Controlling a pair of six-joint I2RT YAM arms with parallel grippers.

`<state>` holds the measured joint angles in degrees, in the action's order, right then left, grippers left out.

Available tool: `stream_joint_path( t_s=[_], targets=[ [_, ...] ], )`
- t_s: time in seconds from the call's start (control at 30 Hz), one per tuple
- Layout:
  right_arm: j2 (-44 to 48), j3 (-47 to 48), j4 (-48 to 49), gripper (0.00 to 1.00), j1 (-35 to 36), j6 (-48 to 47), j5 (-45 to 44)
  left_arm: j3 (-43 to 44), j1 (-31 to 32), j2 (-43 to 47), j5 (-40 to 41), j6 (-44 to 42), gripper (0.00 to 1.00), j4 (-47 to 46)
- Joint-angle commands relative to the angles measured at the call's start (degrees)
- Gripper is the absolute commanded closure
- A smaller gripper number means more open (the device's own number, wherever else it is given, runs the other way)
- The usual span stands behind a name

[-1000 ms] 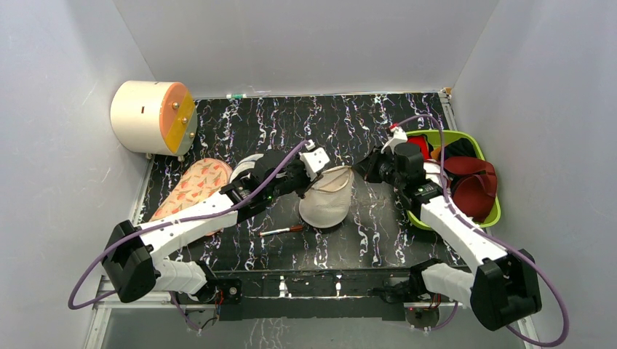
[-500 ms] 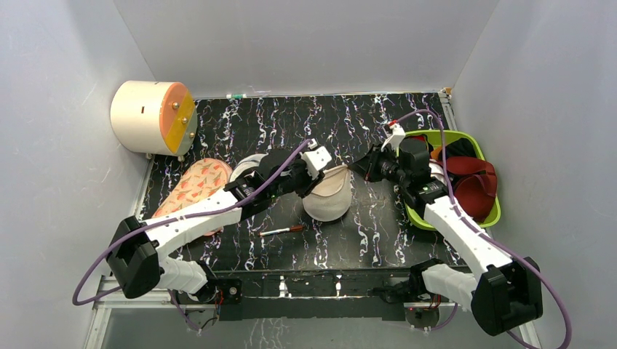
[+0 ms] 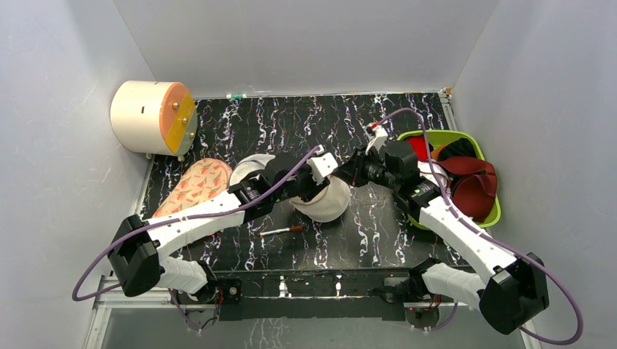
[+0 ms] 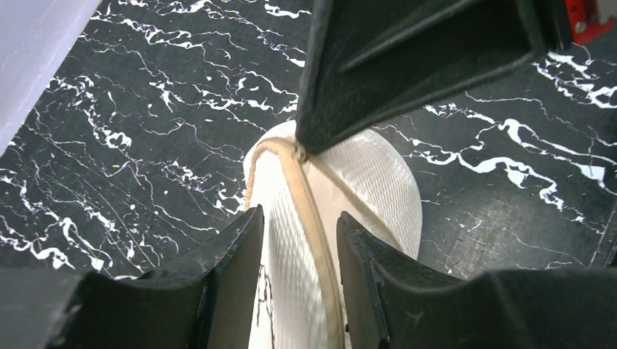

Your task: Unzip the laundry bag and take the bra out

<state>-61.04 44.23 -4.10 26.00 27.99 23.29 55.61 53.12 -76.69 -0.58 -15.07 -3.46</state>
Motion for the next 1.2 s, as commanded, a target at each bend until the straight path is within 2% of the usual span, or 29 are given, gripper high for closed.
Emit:
stream_joint_path(
  t_s=[0.0, 0.1, 0.27, 0.43, 0.67, 0.8, 1.0, 1.13, 1.17],
  targets=[
    [-0.3, 4.1, 3.8, 1.00, 3.3, -0.3, -2.3, 1.6, 1.0, 0.7, 3.0, -1.8, 0.62, 0.2],
    [-0.4, 4.4, 3.8, 1.00, 4.3, -0.6, -2.6, 1.6, 1.1, 0.9, 3.9, -2.0, 0.68, 0.0],
    [-0.3, 4.4, 3.0, 1.00, 4.5, -1.8, -3.7, 1.1, 1.4, 1.9, 4.4, -2.4, 0.86, -0.5],
    [0.4, 3.9, 3.0, 1.00, 4.5, -2.2, -6.9, 0.6, 1.8, 2.6, 4.0, -3.0, 1.00, -1.0],
    [0.1, 3.8, -1.4, 1.00, 4.3, -3.2, -17.7, -1.1, 2.3, 4.7, 3.9, -3.4, 1.00, -3.2],
    [-0.5, 3.0, -2.6, 1.00, 2.2, -2.9, -19.6, -2.1, 2.4, 6.5, 3.9, -3.3, 1.00, -4.3],
    [-0.7, -0.1, 0.2, 1.00, -8.5, 1.7, -8.1, -2.8, 2.4, 7.9, 3.9, -3.4, 1.00, -5.5],
    [0.1, 1.1, 1.0, 1.00, -9.0, 0.5, -3.1, -2.8, 2.3, 7.4, 4.5, -3.3, 1.00, -5.6],
    [0.5, 1.3, 1.8, 1.00, -9.0, 0.4, -1.3, -2.7, 2.3, 7.1, 4.4, -3.2, 0.97, -5.4]
  ],
)
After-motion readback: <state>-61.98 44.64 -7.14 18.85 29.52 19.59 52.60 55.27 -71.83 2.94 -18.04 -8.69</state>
